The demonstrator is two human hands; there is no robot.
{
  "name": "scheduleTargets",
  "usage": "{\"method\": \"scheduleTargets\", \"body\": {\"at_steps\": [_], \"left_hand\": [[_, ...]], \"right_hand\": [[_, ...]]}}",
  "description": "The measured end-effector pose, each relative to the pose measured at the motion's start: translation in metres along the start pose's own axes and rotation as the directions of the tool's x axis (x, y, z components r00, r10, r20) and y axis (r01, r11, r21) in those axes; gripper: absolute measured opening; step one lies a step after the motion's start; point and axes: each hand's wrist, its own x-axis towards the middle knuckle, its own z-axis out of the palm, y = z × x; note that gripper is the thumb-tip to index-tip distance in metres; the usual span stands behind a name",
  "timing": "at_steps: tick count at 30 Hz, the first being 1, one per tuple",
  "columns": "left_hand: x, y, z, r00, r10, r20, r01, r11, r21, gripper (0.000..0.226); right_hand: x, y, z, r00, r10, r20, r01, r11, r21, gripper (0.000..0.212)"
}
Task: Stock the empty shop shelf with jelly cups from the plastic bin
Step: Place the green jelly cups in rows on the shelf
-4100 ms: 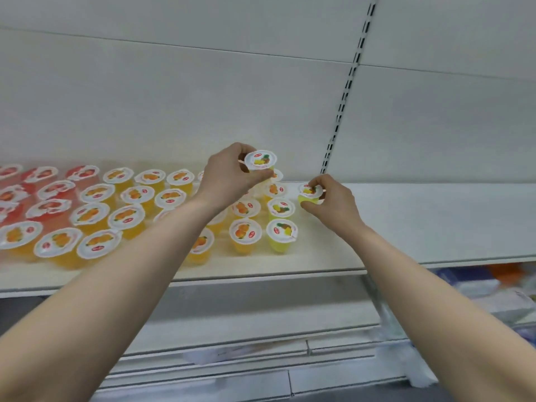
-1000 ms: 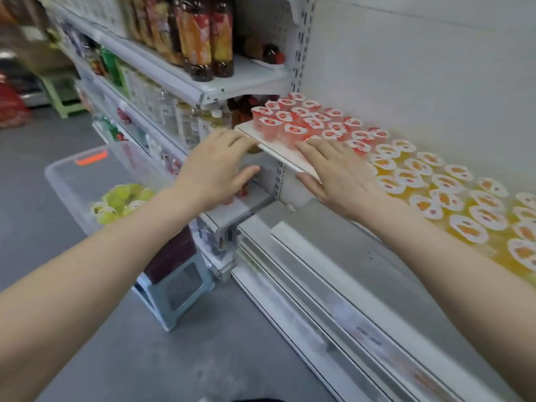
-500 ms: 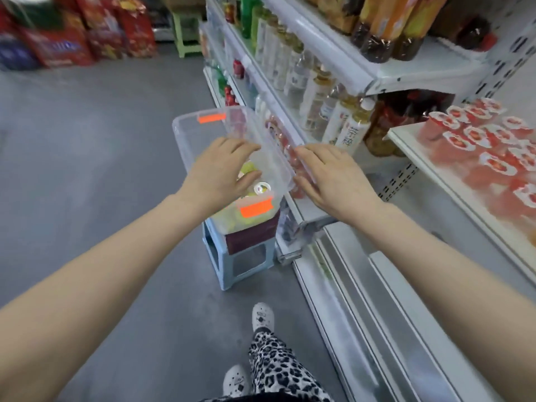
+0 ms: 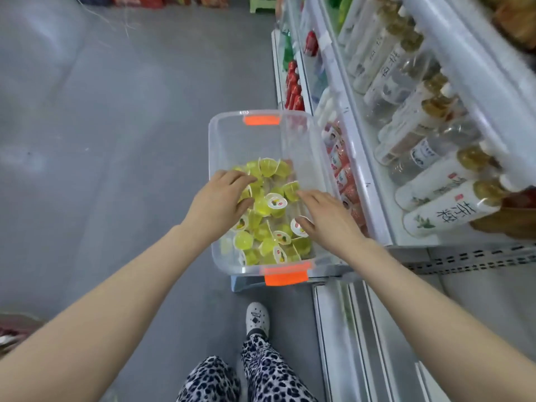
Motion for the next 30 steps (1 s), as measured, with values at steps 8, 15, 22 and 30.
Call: {"method": "scheduleTargets", "body": {"at_steps": [8,15,22,30], "left_hand": [[0.037,-0.027,0.042,1.000,-0.006,0.020,0.006,1.000,-0.010,0.041],[0.044,-0.035,0.054,0.999,0.033,0.043,-0.036,0.997,0.067,0.046],[0.083,-0.027,0.070,0.956,-0.083,0.280,0.075,0.996,0.040,0.050],[0.129,-0.016,0.171,0.797,-0.233,0.558,0.088,0.958,0.274,0.054]], "right_hand": [[0.094,0.015,0.072,0.930,0.113,0.350,-0.129,0.991,0.021,0.051],[0.118,0.014,0.109,0.937,0.179,0.299,-0.218,0.970,0.104,0.028],[0.099,0.021,0.069,0.916,0.299,0.266,-0.349,0.923,0.161,0.048],[0.072,0.019,0.065,0.910,0.329,0.254,-0.372,0.917,0.143,0.047]]}}
